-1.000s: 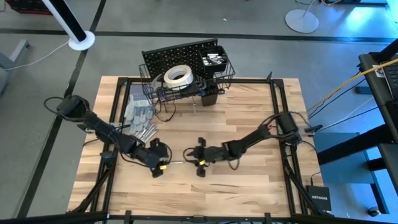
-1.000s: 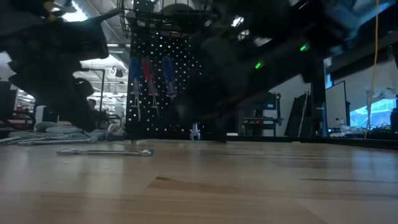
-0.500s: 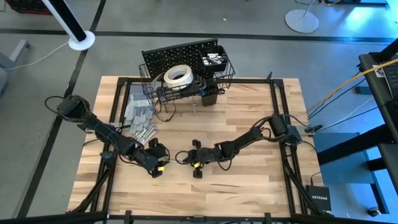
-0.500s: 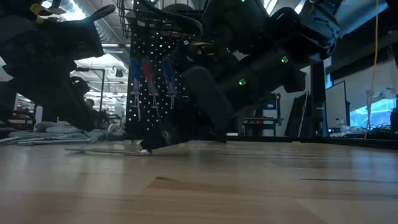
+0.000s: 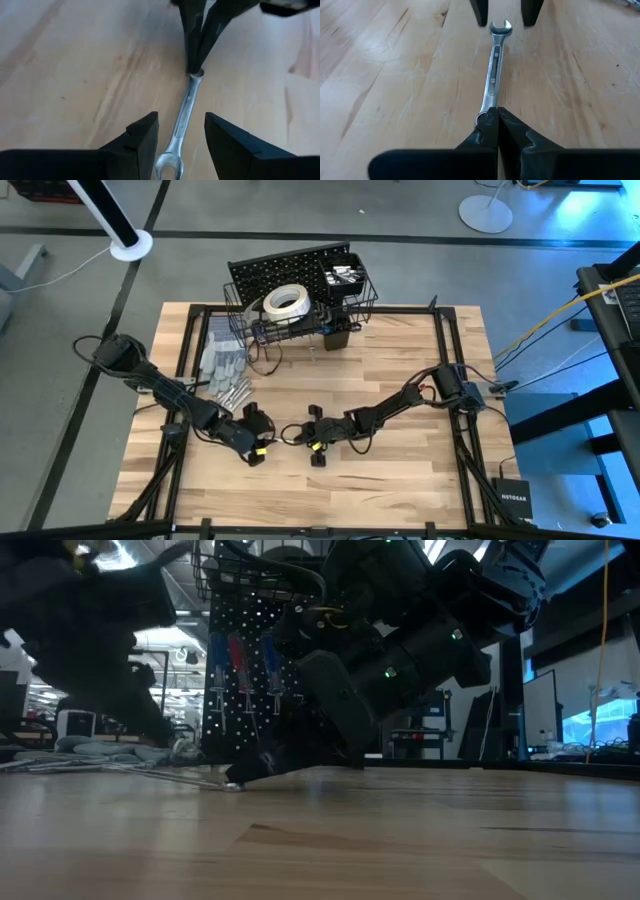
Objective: Hang tools onto peg board
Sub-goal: Hang the wrench on the pegboard
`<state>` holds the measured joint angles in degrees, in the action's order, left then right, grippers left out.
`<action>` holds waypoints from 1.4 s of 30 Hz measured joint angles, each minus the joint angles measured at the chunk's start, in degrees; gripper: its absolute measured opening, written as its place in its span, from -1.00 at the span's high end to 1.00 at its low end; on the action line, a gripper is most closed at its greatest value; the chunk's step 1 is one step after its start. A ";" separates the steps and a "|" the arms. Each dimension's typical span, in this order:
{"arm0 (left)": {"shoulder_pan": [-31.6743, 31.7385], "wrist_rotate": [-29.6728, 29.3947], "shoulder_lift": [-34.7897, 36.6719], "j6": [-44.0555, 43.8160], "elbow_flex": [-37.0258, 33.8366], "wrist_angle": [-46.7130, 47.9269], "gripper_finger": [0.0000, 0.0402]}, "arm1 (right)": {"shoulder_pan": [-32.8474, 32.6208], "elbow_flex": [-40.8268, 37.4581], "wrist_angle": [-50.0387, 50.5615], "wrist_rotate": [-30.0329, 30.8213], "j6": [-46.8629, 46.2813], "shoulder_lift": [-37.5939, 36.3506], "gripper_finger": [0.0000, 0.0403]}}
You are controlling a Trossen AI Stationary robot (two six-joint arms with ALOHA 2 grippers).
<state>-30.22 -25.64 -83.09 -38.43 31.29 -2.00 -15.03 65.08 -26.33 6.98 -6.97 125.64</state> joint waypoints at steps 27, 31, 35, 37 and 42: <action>3.44 7.85 -6.47 7.97 0.85 2.91 0.97 | 0.10 -0.68 10.05 -0.45 1.34 -5.18 0.95; 1.48 5.32 -4.13 6.44 1.68 4.19 1.00 | -0.21 -0.56 23.70 -0.51 2.12 -14.59 0.95; -0.53 0.08 -0.39 5.95 1.82 3.62 1.00 | -2.11 -2.72 33.45 4.13 2.38 -22.54 0.95; -1.21 -3.91 1.32 5.91 1.78 3.20 1.00 | -3.04 -6.15 33.91 6.69 2.27 -25.61 0.95; -1.34 -8.71 3.11 9.28 1.74 -4.09 1.00 | -4.22 -19.47 11.33 13.59 -1.86 -30.80 0.95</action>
<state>-31.55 -34.35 -79.99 -29.16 33.03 -6.09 -19.25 45.62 -15.00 20.57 -8.82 94.84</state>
